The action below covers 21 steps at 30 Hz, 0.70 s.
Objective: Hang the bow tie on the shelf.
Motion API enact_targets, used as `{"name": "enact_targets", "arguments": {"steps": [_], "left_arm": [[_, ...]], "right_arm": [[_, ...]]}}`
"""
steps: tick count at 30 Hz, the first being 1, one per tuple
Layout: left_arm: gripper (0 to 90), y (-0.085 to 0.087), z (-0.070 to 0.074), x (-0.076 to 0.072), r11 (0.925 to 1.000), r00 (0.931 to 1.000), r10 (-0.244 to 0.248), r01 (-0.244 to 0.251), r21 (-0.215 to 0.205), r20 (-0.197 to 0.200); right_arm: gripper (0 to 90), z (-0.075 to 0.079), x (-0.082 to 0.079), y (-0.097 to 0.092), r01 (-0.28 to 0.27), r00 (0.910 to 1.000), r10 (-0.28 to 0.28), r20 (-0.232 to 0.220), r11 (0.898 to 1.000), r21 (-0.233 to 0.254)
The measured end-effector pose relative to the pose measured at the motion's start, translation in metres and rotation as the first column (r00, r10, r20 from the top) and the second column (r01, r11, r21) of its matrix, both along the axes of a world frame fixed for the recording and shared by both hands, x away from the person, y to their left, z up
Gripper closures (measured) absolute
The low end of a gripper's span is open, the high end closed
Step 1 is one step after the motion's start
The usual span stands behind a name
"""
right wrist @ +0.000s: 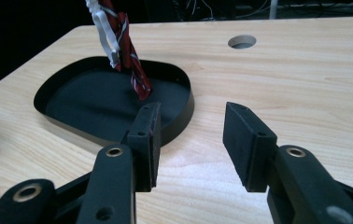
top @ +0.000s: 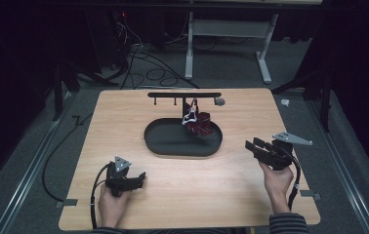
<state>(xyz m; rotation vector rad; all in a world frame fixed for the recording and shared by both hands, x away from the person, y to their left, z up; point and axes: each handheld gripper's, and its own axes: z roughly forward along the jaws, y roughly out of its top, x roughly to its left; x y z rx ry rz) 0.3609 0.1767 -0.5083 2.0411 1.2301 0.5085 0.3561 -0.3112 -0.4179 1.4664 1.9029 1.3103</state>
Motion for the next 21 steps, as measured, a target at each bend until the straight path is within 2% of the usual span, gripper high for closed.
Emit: {"name": "enact_targets", "arguments": {"steps": [8, 21], "left_arm": [[15.5, 0.0, 0.0, 0.0, 1.0, 1.0, -0.002, 0.002, 0.0, 0.0], [15.5, 0.0, 0.0, 0.0, 1.0, 1.0, -0.003, 0.003, 0.001, -0.002]], "right_arm": [[58.7, -0.009, -0.003, 0.002, -0.009, 0.9999, 0.009, -0.014, 1.0, 0.011], [58.7, -0.022, -0.009, 0.007, -0.033, 0.9986, 0.033, -0.041, 0.999, -0.007]]}}
